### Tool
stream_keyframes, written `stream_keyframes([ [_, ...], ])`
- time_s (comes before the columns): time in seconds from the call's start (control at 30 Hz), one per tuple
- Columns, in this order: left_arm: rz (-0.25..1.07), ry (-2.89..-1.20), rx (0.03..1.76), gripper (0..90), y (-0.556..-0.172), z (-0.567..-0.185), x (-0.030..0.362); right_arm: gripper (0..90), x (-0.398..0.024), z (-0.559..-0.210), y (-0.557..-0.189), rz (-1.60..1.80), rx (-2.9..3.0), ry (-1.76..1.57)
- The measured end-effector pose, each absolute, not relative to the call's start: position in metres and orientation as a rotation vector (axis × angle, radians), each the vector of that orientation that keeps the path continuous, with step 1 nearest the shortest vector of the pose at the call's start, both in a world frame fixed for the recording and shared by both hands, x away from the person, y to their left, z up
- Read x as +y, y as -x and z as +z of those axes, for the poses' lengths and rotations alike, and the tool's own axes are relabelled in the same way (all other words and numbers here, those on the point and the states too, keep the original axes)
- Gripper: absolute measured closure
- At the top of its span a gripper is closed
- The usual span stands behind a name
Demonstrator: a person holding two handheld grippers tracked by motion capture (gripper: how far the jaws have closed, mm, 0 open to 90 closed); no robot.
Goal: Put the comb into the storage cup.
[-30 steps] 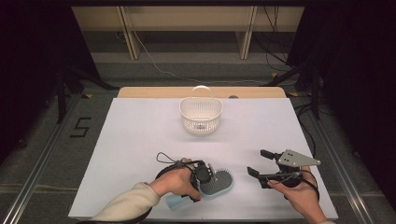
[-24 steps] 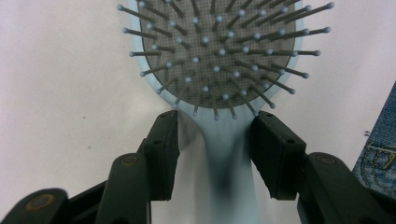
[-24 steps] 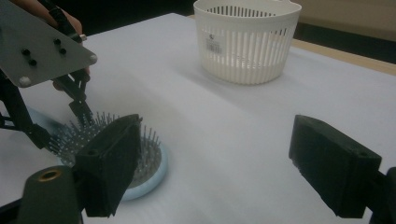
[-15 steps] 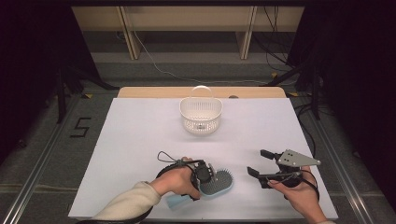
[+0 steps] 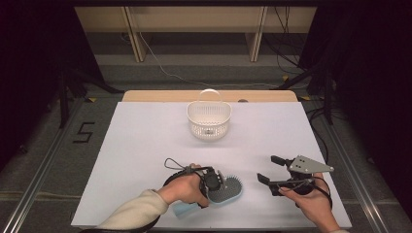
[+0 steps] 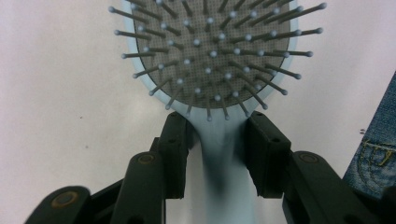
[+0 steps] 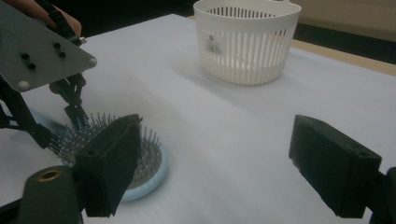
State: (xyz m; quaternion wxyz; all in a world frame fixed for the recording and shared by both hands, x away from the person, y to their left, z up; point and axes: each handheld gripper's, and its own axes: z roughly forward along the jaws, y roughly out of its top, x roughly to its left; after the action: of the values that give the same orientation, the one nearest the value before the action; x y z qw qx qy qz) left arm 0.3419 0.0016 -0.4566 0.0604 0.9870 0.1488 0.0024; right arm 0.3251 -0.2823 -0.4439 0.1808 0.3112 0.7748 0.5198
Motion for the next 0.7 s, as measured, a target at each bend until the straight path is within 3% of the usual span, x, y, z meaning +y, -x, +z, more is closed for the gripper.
stream_keyframes([
  [0.7,0.010,-2.969,0.581,69.0,-0.3385,-0.4566,0.0009,17.8,-0.2829,-0.4436,-0.3247,1.471,2.185,-0.881],
])
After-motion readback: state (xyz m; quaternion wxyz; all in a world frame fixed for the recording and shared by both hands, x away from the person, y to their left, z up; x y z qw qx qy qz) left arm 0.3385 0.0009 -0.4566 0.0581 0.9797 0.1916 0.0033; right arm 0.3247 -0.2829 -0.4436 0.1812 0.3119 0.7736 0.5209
